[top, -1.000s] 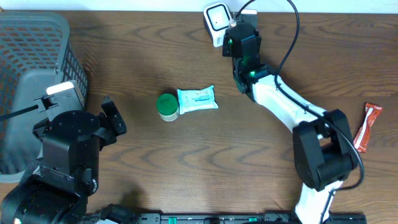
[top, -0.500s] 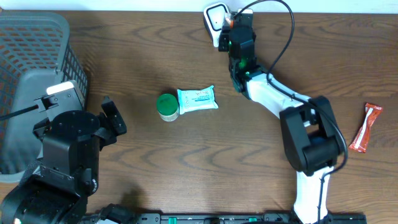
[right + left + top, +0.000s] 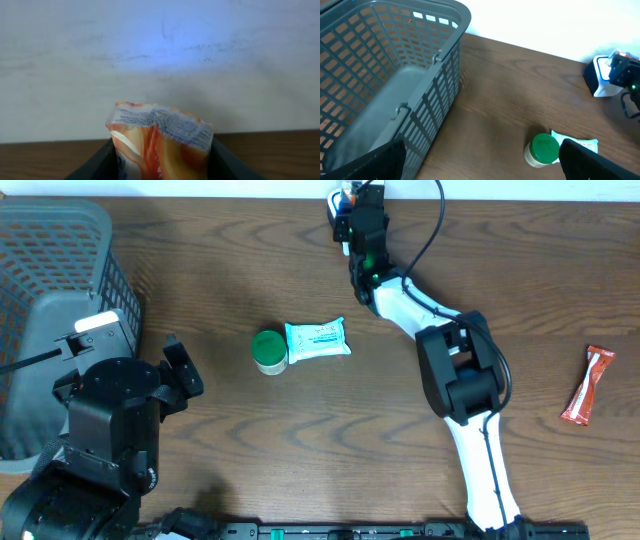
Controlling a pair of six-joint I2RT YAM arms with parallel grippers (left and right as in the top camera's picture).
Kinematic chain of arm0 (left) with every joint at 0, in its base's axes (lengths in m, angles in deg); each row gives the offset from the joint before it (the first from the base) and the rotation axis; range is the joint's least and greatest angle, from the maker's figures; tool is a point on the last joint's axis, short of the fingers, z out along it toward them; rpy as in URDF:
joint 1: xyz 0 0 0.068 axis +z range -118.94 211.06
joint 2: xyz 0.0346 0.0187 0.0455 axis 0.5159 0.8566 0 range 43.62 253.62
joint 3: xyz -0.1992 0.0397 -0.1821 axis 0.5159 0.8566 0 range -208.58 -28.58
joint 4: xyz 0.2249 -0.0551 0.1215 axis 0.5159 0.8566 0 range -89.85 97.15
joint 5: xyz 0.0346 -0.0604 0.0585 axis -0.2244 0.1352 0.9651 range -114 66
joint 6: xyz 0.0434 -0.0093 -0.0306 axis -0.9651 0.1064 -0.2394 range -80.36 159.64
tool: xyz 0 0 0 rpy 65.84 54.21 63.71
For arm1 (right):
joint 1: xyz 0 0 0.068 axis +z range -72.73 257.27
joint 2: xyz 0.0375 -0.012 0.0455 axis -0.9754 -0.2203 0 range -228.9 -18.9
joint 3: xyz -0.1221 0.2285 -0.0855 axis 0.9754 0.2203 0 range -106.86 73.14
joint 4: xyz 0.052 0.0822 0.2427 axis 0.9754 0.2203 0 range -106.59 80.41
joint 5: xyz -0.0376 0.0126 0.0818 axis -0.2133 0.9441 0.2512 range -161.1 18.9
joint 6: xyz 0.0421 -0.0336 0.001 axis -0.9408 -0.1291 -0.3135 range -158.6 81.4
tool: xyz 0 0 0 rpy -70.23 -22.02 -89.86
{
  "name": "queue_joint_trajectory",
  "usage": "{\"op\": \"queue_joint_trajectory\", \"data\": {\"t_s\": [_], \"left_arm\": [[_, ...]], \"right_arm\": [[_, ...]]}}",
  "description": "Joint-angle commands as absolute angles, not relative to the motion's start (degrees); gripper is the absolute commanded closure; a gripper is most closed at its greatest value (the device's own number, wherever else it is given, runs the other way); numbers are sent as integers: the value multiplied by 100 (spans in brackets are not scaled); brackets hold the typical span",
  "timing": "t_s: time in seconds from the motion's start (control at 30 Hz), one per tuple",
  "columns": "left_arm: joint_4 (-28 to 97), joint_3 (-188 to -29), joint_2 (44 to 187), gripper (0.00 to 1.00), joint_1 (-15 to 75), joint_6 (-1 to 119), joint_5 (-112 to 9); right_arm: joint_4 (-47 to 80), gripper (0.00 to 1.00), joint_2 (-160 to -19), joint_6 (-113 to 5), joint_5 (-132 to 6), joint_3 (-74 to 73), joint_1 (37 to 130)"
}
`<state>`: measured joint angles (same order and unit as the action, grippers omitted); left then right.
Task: Scan the item barcode
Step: 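Hold the orange pack under the scanner with the right gripper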
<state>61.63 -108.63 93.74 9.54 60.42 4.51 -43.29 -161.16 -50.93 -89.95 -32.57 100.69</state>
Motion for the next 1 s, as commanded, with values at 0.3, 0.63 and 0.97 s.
{"op": "queue_joint_trajectory", "data": {"t_s": [0.3,0.63,0.97], "left_arm": [[6163,-10859,9370,2,978,6050,519],[6163,-10859,9370,2,978,6050,519],[6163,-10859,9370,2,978,6050,519]], "right_arm": [[-3789,56,-16367,-5100,-9021,-3607,10017],[-3264,56,-16369,-5485,-8962,-3607,9986],[-2213,57,-16022,-5485,-8958,-3679,10106]]}}
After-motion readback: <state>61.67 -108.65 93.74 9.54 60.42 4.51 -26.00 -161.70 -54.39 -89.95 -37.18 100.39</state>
